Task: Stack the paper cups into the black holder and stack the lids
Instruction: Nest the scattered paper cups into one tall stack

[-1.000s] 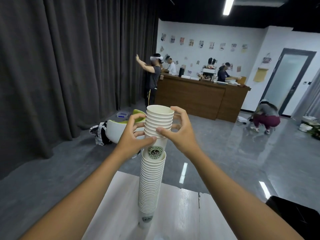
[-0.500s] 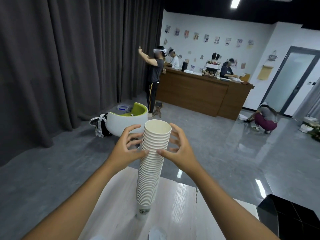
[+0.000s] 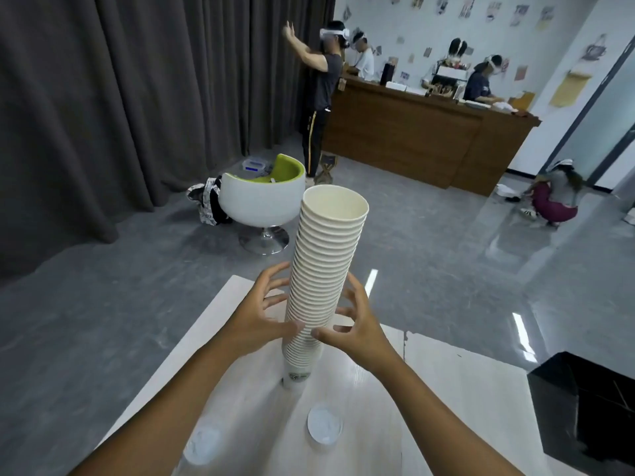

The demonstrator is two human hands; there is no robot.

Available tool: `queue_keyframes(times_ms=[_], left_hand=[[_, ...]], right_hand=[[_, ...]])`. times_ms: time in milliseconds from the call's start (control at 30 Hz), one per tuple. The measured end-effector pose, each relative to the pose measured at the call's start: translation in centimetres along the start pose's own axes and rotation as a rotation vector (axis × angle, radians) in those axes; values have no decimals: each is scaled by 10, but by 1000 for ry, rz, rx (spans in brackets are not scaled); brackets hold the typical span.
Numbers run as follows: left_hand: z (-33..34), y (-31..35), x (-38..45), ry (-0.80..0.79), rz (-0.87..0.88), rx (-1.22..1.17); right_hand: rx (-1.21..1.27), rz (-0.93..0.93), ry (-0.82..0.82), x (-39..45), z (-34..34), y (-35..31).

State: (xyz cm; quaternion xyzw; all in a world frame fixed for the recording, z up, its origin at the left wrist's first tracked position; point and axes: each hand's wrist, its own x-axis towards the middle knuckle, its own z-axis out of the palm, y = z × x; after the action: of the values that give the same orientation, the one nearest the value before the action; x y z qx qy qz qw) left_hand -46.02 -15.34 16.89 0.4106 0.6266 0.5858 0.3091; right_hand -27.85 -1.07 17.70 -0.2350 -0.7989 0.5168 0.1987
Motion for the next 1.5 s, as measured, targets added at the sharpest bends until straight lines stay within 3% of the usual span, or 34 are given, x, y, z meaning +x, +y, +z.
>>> queue_keyframes(times_ms=[467,700,833,1067,1500], left_hand=[[13,-29,5,26,40,-62],[29,10,5,12,109,-81],[55,50,16,-95,197,-69],[150,111,35,-297,277,-107],[414,213,43,-577,353,-192]], right_hand=[[110,-3,125,6,20,26],[103,-73,167,-8,-4,-1],[98,-125,237,-28,-40,-26],[54,-161,435,-87,-138,-41],[-25,-82,684,-243,-367,-33]])
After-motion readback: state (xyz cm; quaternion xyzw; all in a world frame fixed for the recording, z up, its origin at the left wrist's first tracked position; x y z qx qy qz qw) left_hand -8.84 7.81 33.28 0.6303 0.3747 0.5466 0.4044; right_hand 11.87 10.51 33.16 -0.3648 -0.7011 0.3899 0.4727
